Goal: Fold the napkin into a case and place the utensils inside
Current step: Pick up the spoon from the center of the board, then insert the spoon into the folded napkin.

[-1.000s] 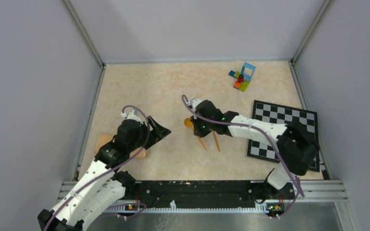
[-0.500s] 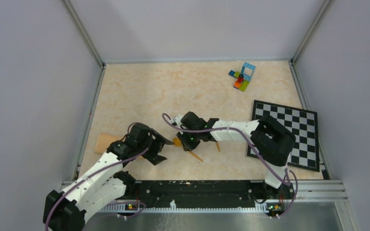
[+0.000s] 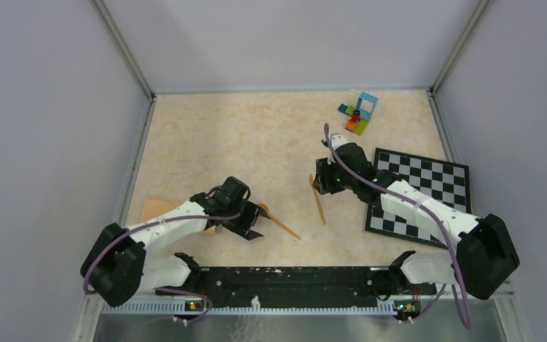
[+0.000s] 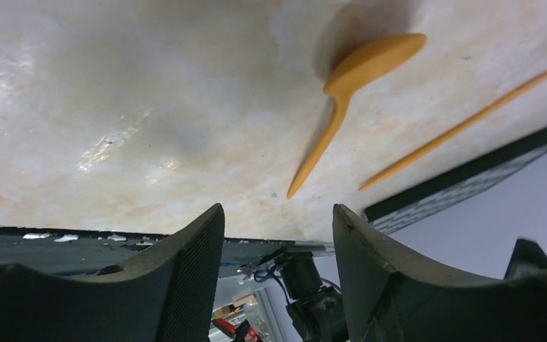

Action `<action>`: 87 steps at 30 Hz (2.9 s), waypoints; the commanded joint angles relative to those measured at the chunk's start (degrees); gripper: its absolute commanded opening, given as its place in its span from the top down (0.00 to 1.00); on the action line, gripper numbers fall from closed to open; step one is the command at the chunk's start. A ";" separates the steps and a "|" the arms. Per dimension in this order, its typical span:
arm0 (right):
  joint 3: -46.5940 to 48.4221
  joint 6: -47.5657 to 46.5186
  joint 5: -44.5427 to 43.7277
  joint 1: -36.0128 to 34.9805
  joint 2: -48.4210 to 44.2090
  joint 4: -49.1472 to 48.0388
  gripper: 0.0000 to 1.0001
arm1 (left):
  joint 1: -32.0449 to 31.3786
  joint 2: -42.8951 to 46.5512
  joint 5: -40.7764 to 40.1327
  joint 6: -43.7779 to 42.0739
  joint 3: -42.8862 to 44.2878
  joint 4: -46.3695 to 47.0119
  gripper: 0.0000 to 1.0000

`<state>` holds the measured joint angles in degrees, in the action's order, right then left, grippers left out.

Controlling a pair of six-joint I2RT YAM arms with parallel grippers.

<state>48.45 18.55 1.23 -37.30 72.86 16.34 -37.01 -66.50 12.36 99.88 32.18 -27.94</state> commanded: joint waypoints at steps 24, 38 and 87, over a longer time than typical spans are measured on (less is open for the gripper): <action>-6.46 0.69 6.08 -1.11 -0.41 -4.71 0.66 | -2.37 -26.50 -6.58 -1.41 14.27 -1.98 0.75; -6.57 1.45 7.91 -2.97 1.26 -7.55 0.70 | -0.83 -27.68 -10.49 -8.76 21.48 -15.07 1.00; 28.60 35.67 31.63 -23.35 57.28 -48.02 0.60 | 82.30 -6.67 -7.06 -62.56 15.63 -9.18 1.00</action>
<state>73.78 58.57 34.22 -58.22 129.08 -36.82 44.75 -72.10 5.41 37.36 47.53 -38.98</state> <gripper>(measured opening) 0.428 0.017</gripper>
